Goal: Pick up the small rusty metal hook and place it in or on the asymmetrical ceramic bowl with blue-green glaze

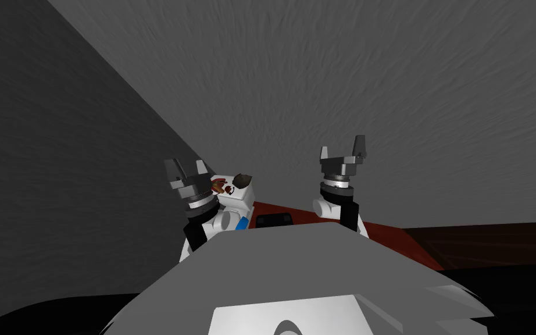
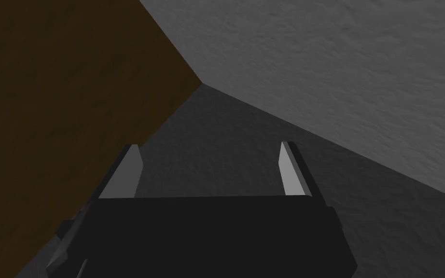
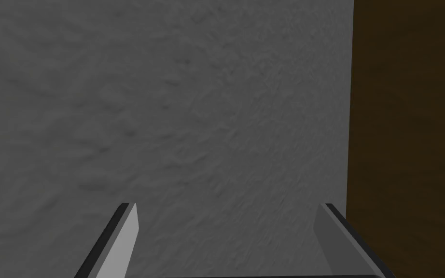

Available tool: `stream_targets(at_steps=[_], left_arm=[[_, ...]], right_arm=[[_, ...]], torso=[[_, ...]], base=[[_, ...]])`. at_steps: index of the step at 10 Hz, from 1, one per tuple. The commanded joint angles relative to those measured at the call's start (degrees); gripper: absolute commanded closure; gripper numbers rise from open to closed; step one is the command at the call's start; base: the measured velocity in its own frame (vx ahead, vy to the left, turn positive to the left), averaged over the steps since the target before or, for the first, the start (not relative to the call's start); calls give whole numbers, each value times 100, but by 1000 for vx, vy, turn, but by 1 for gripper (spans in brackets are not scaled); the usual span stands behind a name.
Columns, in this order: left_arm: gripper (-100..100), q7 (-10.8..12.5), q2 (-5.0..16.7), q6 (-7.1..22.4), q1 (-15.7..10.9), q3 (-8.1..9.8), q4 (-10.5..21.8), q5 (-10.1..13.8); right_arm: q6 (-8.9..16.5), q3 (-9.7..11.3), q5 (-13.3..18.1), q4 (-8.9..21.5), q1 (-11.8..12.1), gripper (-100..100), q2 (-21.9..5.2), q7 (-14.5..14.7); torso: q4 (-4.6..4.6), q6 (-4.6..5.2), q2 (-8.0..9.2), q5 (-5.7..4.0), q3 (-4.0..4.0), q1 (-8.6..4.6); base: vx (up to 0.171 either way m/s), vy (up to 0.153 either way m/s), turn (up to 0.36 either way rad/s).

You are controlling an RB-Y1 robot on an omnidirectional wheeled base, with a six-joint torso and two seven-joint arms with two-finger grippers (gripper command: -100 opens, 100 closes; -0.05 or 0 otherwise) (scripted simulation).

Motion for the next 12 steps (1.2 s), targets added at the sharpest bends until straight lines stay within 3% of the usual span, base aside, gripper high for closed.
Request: stream_targets(at_steps=[1,6,12], left_arm=[[-100,-34,183,13,24,-11,83,-57],[-100,-195,656,98,126,-59,493,-334],[-100,-476,1299,258,316,-127,1240,-827]], right_arm=[[0,0,0,0,0,0,0,0],[0,0,0,0,0,0,0,0],[0,0,0,0,0,0,0,0]], torso=[[0,0,0,0,0,0],[1,-1,4,2,2,7],[1,-1,4,2,2,9]], base=[[-4,6,20],[-9,13,35],[-9,18,45]])
